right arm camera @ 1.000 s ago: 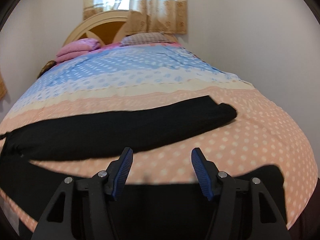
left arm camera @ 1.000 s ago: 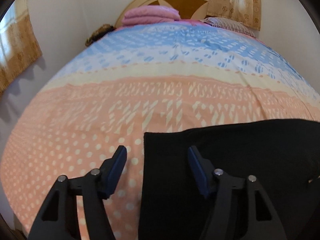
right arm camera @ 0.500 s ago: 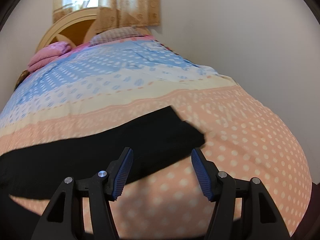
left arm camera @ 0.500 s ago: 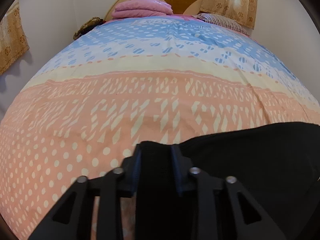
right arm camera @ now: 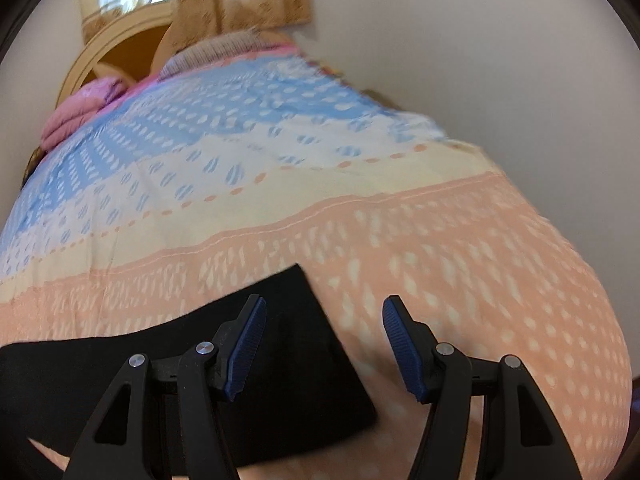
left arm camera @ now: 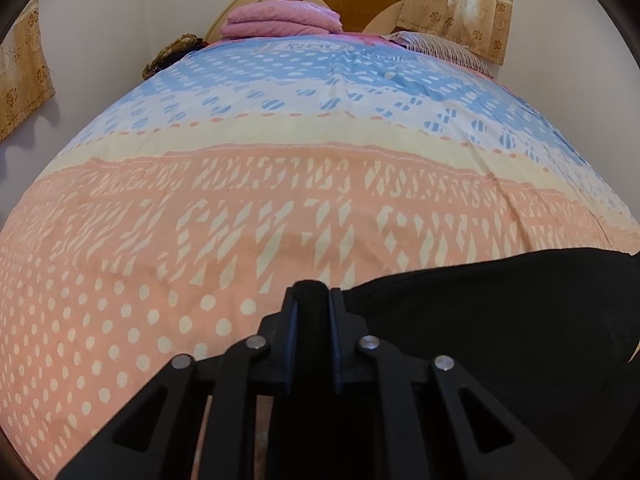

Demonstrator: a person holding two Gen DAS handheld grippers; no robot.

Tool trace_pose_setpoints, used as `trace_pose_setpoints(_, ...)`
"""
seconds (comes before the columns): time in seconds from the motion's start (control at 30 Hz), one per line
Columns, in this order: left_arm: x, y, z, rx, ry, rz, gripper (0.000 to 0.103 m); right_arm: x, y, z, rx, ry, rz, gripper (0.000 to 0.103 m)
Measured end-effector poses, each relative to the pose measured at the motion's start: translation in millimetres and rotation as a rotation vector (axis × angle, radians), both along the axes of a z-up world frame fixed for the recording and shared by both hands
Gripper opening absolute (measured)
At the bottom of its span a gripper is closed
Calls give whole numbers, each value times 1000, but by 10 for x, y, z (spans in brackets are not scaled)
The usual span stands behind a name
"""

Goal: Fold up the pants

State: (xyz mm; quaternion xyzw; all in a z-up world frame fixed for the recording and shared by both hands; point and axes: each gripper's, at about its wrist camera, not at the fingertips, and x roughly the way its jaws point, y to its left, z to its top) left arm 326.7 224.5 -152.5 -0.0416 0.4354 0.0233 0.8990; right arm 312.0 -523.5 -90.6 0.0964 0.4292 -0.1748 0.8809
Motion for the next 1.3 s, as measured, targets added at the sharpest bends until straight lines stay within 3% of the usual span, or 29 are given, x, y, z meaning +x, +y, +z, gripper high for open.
trace_pose_setpoints(0.13,34,-10,-16,11,7,9,16,205,-87,-96,0,43,9,68)
trace_pose_setpoints(0.23,68,-14,-18,30,7,21,24,299,-104,-194,30,67,44,69)
trace_pose_setpoints(0.37,81,-21,-30,37,10,14,24,363,-19,-278,4,80,92,69)
trace_pose_setpoints(0.4,82,-32,-31,43,11,5,24,372,5,-285,3,85,104,61)
trace_pose_setpoints(0.43,79,-46,-31,51,10,-7,19,380,30,-286,-8,90,114,37)
trace_pose_setpoints(0.47,75,-69,-26,63,8,-26,15,386,67,-284,-28,99,125,25)
trace_pose_setpoints(0.57,67,-137,15,110,-8,-53,13,358,98,-230,-45,89,121,7)
trace_pose_setpoints(0.87,-51,-9,243,20,-87,-29,12,-22,258,241,-87,-82,128,5)
trace_pose_setpoints(1.13,-278,45,400,-31,-160,-18,12,-597,349,640,-98,-259,123,4)
trace_pose_setpoints(1.3,-507,100,478,-93,-211,-10,12,-1017,388,739,-81,-341,130,4)
